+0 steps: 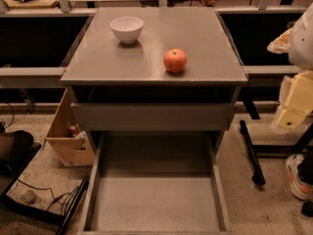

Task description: Place apple into middle drawer

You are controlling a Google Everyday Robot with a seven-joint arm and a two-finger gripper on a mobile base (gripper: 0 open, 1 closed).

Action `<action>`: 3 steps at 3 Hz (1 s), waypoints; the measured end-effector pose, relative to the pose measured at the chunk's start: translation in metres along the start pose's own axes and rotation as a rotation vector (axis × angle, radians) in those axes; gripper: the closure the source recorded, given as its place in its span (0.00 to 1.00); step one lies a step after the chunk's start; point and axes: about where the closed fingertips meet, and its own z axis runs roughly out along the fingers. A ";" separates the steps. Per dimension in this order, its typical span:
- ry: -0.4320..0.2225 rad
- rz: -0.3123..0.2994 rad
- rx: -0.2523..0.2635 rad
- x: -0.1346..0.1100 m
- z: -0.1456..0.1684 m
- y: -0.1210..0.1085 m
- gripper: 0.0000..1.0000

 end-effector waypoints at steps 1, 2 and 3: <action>0.000 0.000 0.000 0.000 0.000 0.000 0.00; -0.044 -0.015 0.004 -0.005 0.008 -0.021 0.00; -0.172 0.022 0.028 -0.007 0.030 -0.069 0.00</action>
Offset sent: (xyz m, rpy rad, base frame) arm 0.0697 -0.0015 -0.0081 0.1078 -0.0357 0.0726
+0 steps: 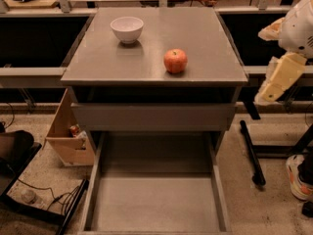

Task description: Place apple into middle drawer

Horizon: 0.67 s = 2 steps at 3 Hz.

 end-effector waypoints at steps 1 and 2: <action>-0.151 0.082 0.027 -0.008 0.031 -0.045 0.00; -0.313 0.169 0.035 -0.023 0.073 -0.081 0.00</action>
Offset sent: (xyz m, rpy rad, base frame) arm 0.1534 0.0305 -0.0434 0.5356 -0.1198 -0.1166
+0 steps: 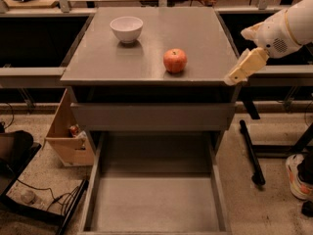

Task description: Place apple into middle drawer

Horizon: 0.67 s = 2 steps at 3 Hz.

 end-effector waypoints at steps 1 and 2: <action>0.000 0.000 0.000 0.000 0.000 0.000 0.00; -0.040 -0.004 -0.037 -0.016 0.030 -0.010 0.00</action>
Offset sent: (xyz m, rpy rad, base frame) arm 0.0623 0.0521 -0.0181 0.1022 0.0094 0.0803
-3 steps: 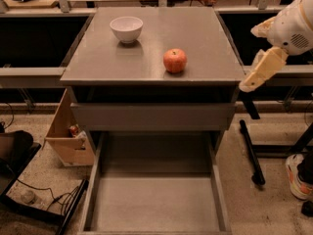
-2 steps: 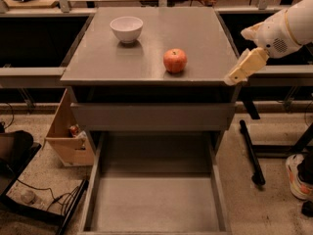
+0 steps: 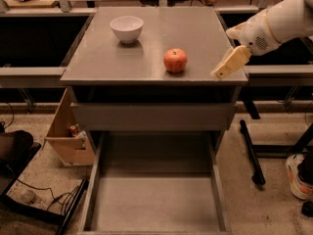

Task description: Place apple into middle drawer

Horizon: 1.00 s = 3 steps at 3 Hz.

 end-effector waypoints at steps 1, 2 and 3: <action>-0.088 -0.033 -0.070 -0.034 0.046 -0.008 0.00; -0.149 -0.060 -0.139 -0.061 0.087 -0.008 0.00; -0.172 -0.043 -0.176 -0.065 0.121 -0.006 0.00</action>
Offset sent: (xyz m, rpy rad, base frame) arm 0.0842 0.1386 -0.0247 0.1999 0.0014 0.2594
